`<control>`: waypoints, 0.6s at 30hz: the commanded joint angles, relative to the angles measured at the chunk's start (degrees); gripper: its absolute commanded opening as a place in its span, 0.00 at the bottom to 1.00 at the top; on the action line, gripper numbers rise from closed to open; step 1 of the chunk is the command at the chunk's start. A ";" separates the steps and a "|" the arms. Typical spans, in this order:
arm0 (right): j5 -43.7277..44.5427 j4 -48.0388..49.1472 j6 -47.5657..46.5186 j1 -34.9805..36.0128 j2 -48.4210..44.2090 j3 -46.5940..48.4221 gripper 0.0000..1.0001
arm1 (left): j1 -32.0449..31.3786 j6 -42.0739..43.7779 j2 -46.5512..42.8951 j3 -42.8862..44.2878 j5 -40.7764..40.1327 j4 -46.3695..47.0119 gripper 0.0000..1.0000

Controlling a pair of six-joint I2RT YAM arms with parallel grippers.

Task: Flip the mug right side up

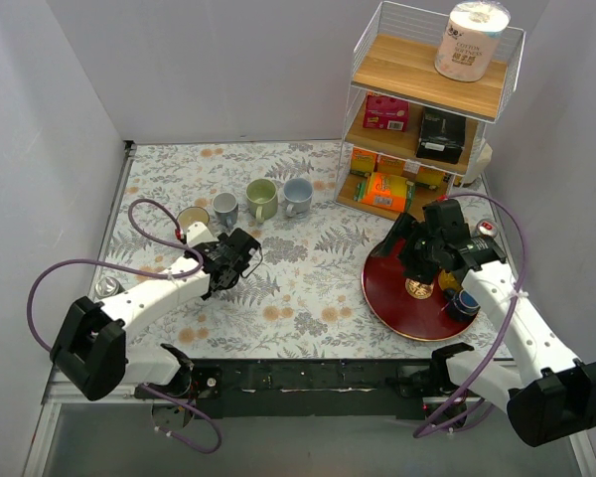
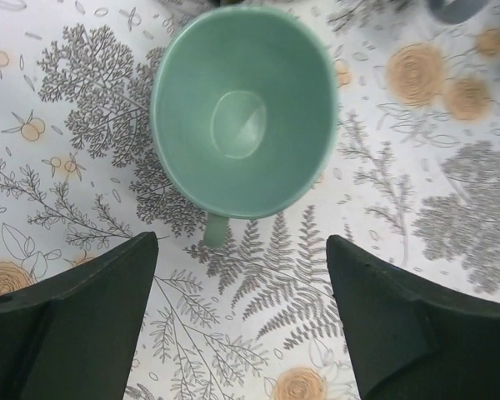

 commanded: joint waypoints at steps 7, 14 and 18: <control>17.92 -14.11 -4.11 -2.48 8.83 10.76 0.96 | 0.18 4.89 -9.77 8.82 -2.20 -3.56 0.98; 28.91 -15.71 -6.39 -7.31 9.73 13.32 0.95 | 0.18 15.08 -10.99 11.29 5.77 6.95 0.98; 31.12 -16.58 -7.71 -14.50 8.33 12.61 0.96 | 0.18 21.15 -13.28 9.27 12.73 15.06 0.98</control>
